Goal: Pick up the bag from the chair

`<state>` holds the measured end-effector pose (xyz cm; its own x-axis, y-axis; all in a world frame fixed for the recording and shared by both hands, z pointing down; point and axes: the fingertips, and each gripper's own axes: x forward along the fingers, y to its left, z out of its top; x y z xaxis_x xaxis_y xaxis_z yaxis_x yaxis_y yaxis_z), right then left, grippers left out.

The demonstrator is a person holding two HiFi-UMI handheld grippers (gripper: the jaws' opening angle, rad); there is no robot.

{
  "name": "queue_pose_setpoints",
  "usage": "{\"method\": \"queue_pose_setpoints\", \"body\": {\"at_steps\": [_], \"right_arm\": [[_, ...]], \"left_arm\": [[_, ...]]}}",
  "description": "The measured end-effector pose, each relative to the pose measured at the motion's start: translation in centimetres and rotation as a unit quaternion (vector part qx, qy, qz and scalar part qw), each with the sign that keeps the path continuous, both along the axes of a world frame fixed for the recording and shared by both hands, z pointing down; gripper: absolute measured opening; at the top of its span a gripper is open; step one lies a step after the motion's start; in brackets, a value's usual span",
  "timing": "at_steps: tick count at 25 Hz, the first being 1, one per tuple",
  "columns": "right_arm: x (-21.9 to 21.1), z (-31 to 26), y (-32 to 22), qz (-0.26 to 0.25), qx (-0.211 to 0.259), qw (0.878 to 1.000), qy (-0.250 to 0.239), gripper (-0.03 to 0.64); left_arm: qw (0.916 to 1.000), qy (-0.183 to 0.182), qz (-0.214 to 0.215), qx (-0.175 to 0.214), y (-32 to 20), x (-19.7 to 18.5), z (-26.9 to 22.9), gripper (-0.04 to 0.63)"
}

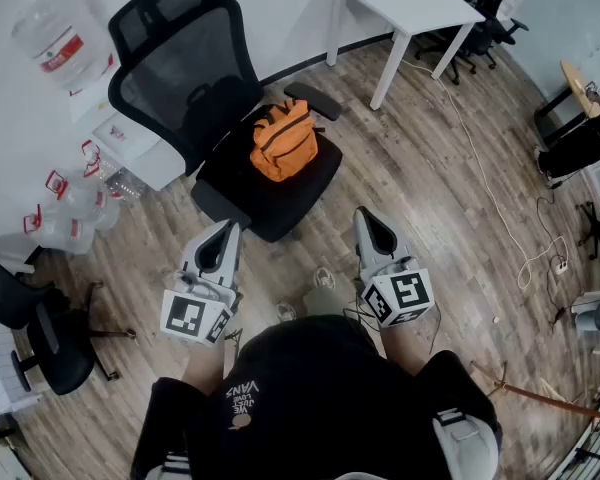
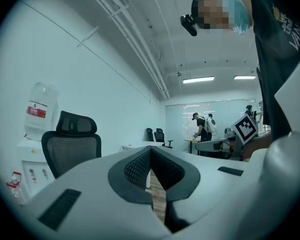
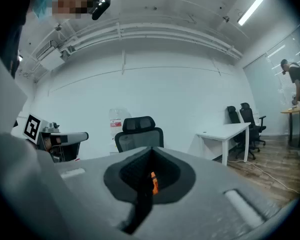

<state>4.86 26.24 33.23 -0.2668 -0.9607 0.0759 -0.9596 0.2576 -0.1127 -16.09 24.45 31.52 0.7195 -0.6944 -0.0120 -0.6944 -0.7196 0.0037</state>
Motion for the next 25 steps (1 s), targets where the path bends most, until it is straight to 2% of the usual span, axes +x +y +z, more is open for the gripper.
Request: {"method": "queue_pose_setpoints", "body": {"at_steps": [9, 14, 25], "right_arm": [[-0.2, -0.4, 0.7, 0.007, 0.014, 1.000, -0.016, -0.003], [0.0, -0.5, 0.7, 0.013, 0.016, 1.000, -0.008, -0.002], [1.9, -1.1, -4.1, -0.001, 0.019, 1.000, -0.002, -0.002]], "left_arm": [[1.0000, 0.003, 0.003, 0.003, 0.3, -0.3, 0.1, 0.006], [1.0000, 0.006, 0.002, 0.002, 0.2, -0.1, 0.5, 0.006], [1.0000, 0.001, -0.003, 0.001, -4.0, 2.2, 0.2, 0.006]]}}
